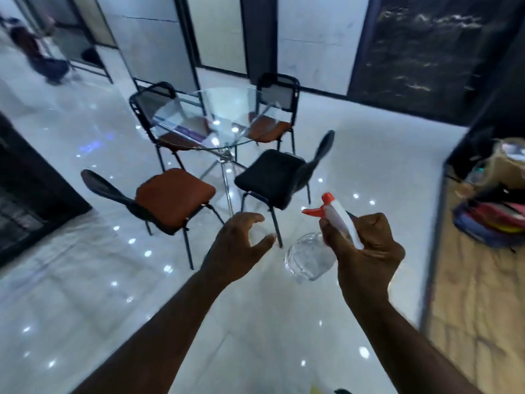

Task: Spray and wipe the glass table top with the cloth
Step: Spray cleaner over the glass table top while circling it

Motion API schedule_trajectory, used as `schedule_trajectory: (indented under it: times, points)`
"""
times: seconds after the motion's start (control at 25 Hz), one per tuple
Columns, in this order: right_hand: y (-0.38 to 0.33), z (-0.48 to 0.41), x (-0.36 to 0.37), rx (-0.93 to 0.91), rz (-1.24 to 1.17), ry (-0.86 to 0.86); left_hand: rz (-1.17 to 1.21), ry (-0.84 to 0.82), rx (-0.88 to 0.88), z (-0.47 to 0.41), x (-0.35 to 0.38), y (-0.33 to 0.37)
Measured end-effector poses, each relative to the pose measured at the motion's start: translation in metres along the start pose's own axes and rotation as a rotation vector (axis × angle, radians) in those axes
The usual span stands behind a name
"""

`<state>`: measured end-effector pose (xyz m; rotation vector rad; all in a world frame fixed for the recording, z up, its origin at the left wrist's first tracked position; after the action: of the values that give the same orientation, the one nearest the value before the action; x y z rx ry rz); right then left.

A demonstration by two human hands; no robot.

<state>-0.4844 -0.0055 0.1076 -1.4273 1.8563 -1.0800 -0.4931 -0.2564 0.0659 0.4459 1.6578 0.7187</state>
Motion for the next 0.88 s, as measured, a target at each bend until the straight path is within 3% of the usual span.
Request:
schedule_trajectory:
  times: [0.2,0.32,0.56,0.88]
  points:
    - [0.048,-0.085,0.131,-0.138,0.053,-0.254,-0.024,0.05,-0.084,-0.087,-0.036,-0.049]
    - [0.079,-0.133,0.197,-0.207,-0.052,-0.335,-0.044,0.068,-0.132,-0.142,-0.043,-0.063]
    - [0.127,-0.223,0.288,-0.333,-0.177,-0.377,-0.03,0.21,-0.27,-0.236,-0.064,-0.071]
    - [0.173,-0.287,0.399,-0.409,-0.237,-0.471,-0.021,0.163,-0.237,-0.354,-0.08,-0.108]
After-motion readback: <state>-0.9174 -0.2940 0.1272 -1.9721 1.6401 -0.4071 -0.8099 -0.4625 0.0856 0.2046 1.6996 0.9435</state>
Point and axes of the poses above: each hand's wrist, its own z-axis away from the middle knuckle, its own x-axis out of the palm, y = z × x, the point moved 6 cm from there along -z, towards the middle knuckle, and after that the axes turned 8 degrees about -x, right-handed, at the moved point
